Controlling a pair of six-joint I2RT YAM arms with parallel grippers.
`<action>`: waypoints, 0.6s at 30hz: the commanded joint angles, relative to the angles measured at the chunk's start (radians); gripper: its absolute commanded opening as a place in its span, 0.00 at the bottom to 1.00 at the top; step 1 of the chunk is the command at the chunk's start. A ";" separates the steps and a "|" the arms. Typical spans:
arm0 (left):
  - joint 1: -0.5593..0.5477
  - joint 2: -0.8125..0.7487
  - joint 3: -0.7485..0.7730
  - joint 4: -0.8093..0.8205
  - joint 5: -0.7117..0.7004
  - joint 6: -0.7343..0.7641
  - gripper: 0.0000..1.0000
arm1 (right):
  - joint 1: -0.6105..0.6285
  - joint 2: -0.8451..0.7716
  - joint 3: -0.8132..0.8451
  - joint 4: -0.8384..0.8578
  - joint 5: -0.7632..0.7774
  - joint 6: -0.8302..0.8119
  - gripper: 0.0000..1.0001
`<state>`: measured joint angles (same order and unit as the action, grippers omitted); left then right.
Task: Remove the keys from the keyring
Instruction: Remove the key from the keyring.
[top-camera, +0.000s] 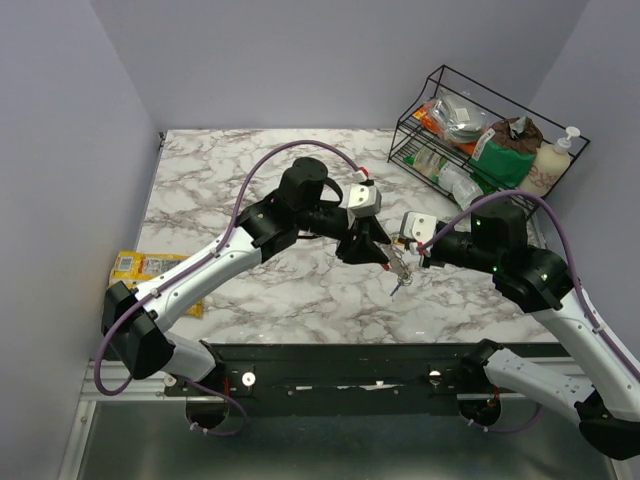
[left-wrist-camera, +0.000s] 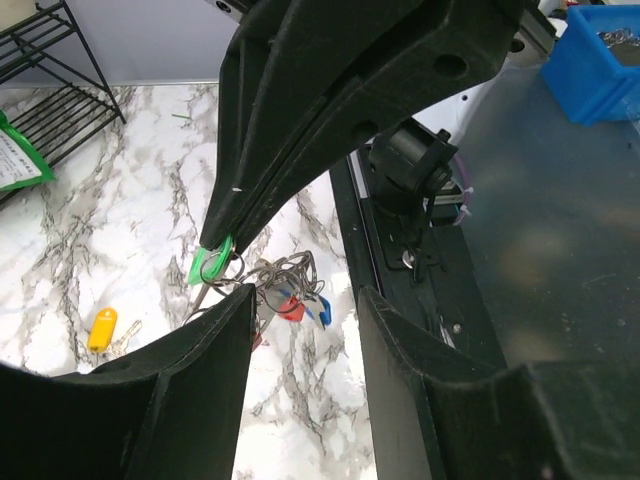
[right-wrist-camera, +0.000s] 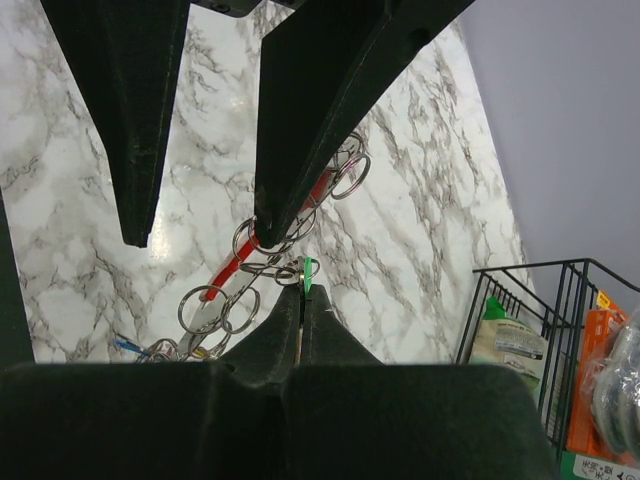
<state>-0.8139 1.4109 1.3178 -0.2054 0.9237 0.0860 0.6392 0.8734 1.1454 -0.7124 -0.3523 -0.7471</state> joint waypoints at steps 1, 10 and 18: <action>-0.007 0.025 -0.014 0.043 -0.057 -0.025 0.54 | -0.007 -0.004 0.039 0.025 -0.016 0.025 0.01; -0.031 0.042 -0.014 0.021 -0.175 0.017 0.53 | -0.009 -0.013 0.040 0.051 0.006 0.043 0.01; -0.037 0.065 0.000 0.026 -0.246 0.006 0.48 | -0.009 -0.019 0.034 0.053 -0.001 0.046 0.01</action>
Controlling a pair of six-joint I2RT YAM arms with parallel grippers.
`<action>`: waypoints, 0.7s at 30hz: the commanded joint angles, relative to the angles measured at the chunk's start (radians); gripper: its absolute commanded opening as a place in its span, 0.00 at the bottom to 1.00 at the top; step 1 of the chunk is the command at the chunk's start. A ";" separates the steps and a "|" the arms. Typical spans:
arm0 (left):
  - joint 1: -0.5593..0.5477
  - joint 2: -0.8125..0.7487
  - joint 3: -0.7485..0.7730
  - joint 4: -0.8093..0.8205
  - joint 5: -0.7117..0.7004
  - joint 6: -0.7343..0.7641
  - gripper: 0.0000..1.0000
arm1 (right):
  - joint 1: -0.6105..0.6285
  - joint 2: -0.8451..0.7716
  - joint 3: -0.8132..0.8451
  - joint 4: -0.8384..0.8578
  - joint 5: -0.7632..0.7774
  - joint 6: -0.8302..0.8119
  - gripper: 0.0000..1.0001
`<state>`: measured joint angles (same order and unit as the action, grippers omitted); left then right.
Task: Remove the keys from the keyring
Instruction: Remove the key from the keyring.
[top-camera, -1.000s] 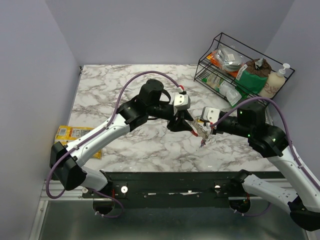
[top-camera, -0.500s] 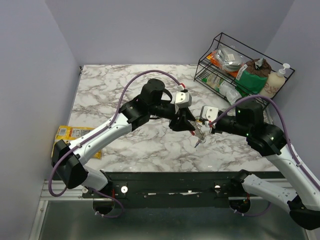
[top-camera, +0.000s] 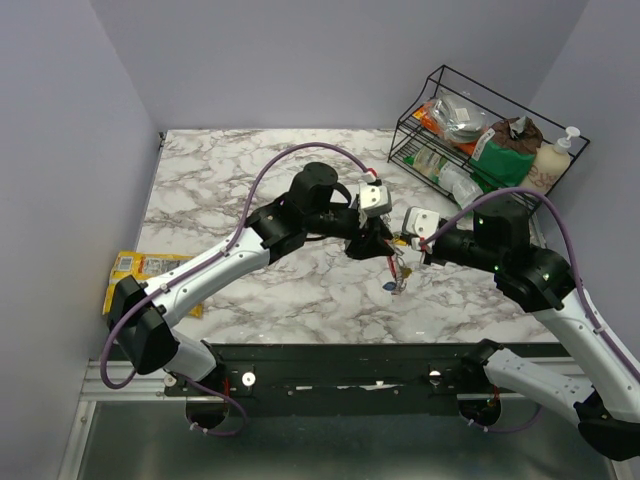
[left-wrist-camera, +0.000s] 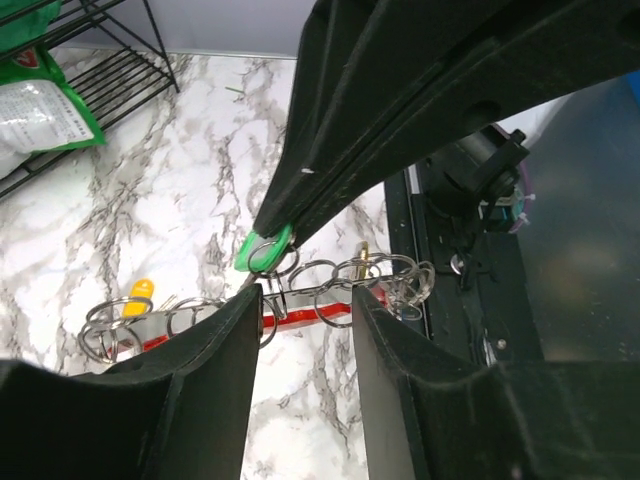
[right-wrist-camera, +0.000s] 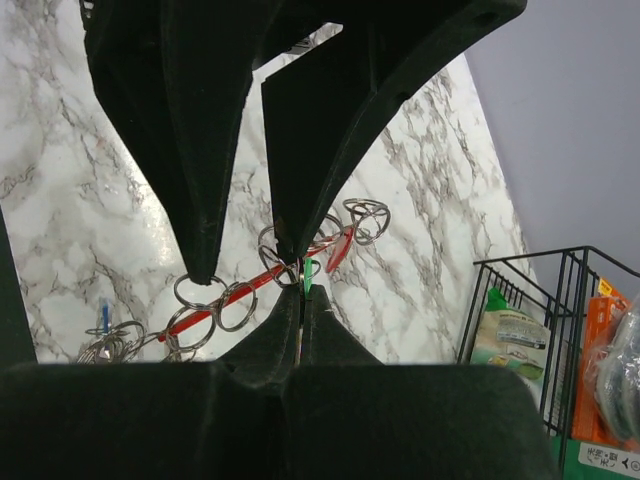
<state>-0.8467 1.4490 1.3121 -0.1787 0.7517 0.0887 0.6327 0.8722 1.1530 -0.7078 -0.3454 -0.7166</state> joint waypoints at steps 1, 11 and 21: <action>-0.005 0.028 0.007 -0.002 -0.075 0.005 0.42 | -0.004 -0.019 0.025 0.048 -0.007 0.017 0.01; -0.005 0.036 0.016 -0.001 -0.103 -0.001 0.15 | -0.002 -0.030 0.010 0.048 -0.012 0.016 0.01; -0.005 0.044 0.033 -0.015 -0.147 -0.026 0.00 | -0.002 -0.076 -0.075 0.045 0.043 -0.106 0.01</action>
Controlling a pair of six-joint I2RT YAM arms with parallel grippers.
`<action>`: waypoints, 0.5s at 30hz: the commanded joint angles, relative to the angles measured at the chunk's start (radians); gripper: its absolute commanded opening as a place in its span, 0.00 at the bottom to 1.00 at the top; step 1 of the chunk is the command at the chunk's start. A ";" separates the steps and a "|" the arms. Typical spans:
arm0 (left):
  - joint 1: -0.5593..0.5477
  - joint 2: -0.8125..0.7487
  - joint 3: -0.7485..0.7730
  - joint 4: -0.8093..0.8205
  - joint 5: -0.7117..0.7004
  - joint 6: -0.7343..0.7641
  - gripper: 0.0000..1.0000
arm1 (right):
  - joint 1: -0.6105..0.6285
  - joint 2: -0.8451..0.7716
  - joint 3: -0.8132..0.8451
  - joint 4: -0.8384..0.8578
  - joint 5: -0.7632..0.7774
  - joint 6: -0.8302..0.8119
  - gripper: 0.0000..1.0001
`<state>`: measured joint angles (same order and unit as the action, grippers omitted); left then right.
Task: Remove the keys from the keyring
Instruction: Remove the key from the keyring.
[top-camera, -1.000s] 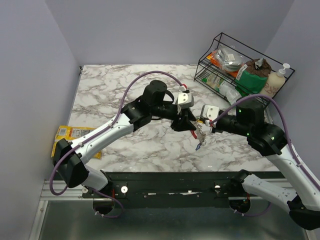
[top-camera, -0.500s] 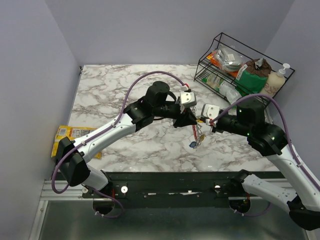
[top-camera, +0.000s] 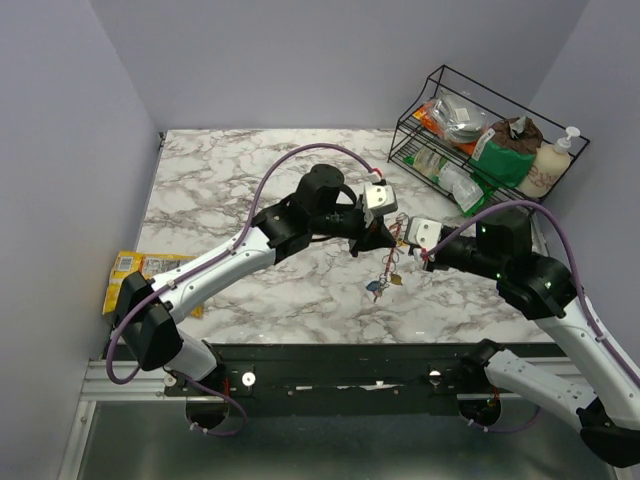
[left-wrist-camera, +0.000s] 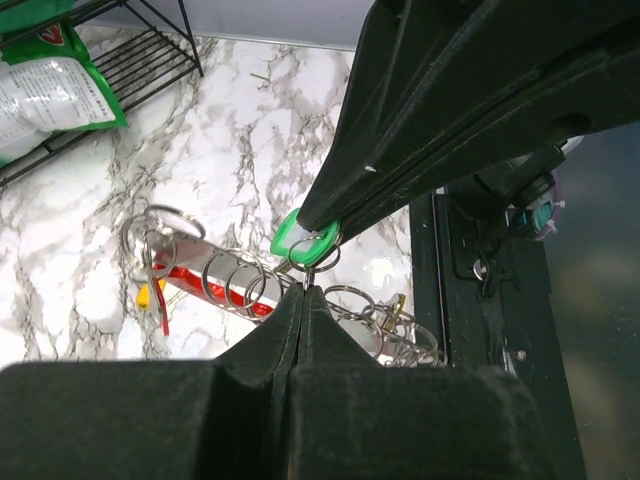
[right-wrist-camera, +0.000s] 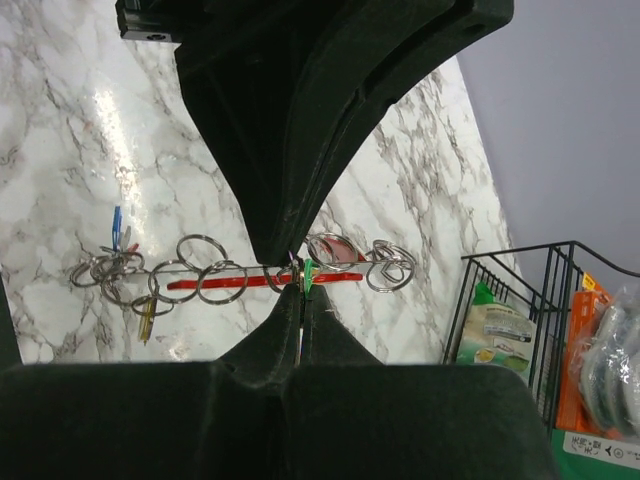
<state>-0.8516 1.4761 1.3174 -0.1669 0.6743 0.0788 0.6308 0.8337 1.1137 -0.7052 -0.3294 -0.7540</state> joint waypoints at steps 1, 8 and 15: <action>0.000 0.016 0.029 -0.029 -0.074 -0.017 0.00 | 0.000 -0.051 -0.044 0.042 0.033 -0.080 0.01; 0.000 0.027 0.040 -0.036 -0.093 -0.028 0.00 | 0.000 -0.085 -0.095 0.030 0.070 -0.174 0.01; 0.000 0.030 0.045 -0.039 -0.099 -0.033 0.00 | 0.000 -0.100 -0.101 0.003 0.055 -0.199 0.01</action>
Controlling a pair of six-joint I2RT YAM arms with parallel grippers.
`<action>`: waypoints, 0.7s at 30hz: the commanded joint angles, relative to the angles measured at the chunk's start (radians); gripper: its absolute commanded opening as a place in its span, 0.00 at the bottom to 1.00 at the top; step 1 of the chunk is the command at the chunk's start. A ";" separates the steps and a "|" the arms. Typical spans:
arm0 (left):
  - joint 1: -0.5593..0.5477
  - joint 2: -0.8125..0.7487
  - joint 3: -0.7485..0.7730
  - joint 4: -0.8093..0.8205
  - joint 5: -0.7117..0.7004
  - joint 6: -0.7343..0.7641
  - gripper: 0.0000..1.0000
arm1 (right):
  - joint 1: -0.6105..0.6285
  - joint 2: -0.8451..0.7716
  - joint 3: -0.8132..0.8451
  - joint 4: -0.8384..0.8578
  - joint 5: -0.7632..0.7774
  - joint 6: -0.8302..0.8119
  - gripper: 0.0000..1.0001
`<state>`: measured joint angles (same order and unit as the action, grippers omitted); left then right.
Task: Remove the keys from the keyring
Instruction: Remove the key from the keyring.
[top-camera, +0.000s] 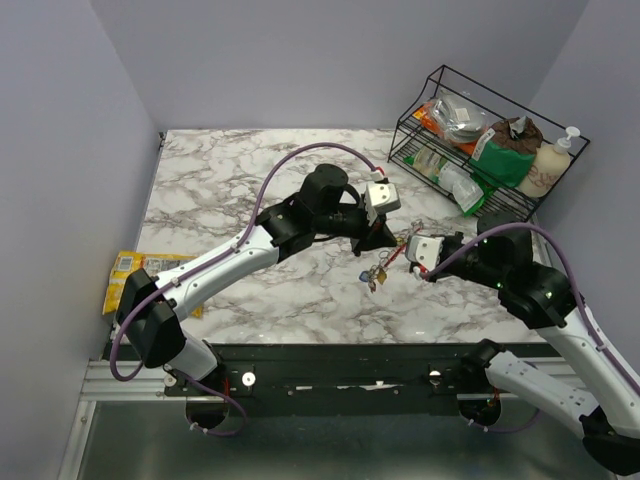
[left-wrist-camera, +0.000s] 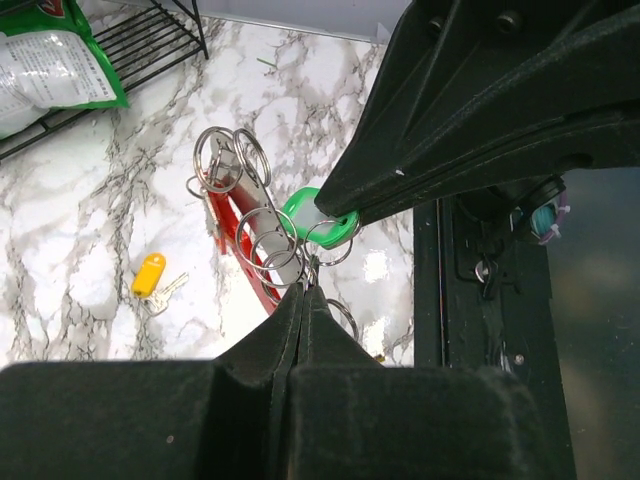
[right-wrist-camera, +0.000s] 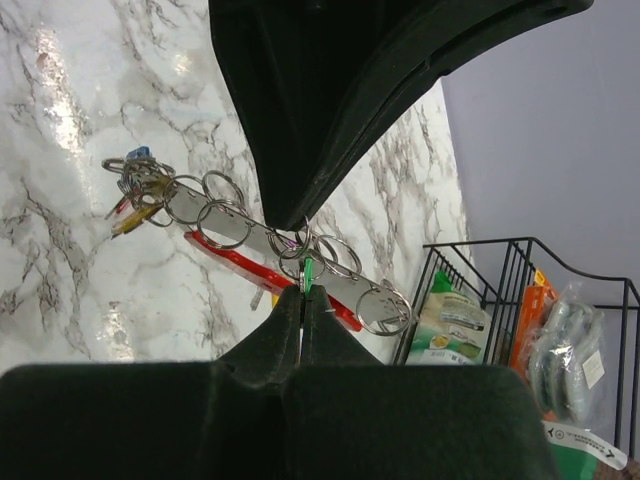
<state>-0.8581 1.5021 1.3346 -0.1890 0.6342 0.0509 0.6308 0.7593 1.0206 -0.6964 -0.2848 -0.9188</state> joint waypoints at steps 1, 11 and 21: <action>0.007 0.003 0.028 -0.015 -0.059 -0.005 0.00 | 0.000 -0.026 -0.017 -0.002 0.015 -0.034 0.01; 0.001 0.026 0.037 -0.018 -0.030 -0.028 0.00 | 0.018 0.037 0.022 0.003 0.009 -0.035 0.01; -0.002 0.049 0.041 -0.010 -0.050 -0.072 0.00 | 0.087 0.104 0.085 -0.041 0.067 -0.072 0.01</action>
<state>-0.8616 1.5311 1.3407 -0.2119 0.6235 0.0093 0.6788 0.8467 1.0687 -0.7197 -0.2581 -0.9627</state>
